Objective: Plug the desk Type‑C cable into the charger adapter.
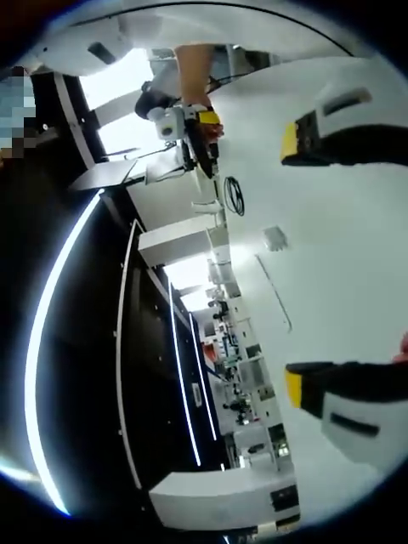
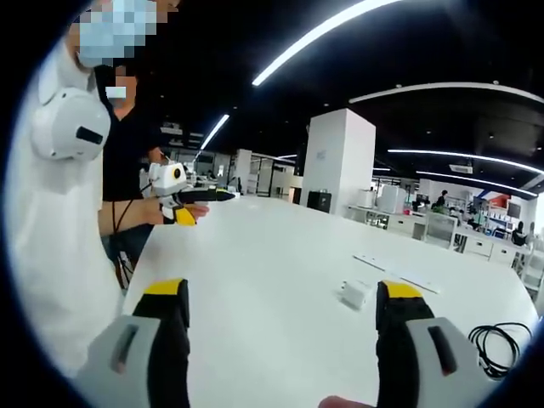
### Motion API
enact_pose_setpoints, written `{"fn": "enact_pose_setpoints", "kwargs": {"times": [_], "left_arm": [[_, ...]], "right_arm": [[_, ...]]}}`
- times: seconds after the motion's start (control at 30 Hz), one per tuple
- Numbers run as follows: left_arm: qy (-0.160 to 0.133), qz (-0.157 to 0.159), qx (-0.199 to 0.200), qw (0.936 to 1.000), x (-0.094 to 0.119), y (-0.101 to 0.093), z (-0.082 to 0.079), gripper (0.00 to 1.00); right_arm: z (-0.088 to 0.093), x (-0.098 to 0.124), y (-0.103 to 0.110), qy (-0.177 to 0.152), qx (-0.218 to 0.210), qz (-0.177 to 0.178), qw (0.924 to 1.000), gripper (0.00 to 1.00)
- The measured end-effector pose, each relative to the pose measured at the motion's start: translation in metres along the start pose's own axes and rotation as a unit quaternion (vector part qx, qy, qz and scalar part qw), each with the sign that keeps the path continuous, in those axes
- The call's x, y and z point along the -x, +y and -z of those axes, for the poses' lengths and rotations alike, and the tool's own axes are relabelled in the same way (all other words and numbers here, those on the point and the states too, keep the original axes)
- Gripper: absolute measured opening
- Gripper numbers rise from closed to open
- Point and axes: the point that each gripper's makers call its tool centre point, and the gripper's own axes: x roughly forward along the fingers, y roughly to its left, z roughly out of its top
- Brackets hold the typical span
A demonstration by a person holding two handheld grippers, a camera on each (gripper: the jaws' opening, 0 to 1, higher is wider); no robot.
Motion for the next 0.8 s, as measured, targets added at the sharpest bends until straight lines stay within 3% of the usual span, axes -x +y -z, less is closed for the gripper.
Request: {"fn": "enact_pose_setpoints", "kwargs": {"times": [0.8], "left_arm": [[-0.005, -0.004, 0.0, 1.0, 0.0029, 0.0016, -0.003, 0.96]], "right_arm": [[-0.0024, 0.0001, 0.0023, 0.0, 0.002, -0.002, 1.0, 0.92]]}}
